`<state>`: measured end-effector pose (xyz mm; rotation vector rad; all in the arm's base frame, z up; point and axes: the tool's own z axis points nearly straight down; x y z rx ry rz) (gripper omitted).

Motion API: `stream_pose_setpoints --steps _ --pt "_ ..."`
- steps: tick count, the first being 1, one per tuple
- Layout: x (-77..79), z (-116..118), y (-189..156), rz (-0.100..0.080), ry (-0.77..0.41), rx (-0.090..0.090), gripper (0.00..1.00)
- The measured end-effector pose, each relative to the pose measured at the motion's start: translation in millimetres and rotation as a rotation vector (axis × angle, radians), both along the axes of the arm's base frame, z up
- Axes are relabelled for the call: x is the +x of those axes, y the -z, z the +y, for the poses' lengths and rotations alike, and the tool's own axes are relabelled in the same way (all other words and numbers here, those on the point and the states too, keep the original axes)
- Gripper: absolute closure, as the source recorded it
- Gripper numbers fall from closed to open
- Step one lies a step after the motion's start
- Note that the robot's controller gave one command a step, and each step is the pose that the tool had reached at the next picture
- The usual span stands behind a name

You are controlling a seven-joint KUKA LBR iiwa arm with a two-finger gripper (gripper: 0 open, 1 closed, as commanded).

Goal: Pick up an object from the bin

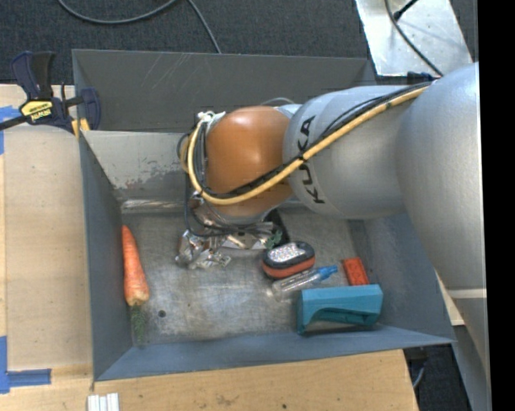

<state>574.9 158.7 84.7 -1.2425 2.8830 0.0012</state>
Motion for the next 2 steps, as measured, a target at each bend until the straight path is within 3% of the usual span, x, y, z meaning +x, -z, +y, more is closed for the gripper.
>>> stream_pose_setpoints --steps 1,2 --pt "0.0 -0.3 0.1 0.001 0.001 0.0 0.0" --pt "-0.1 -0.3 0.1 0.001 0.001 0.0 0.0"
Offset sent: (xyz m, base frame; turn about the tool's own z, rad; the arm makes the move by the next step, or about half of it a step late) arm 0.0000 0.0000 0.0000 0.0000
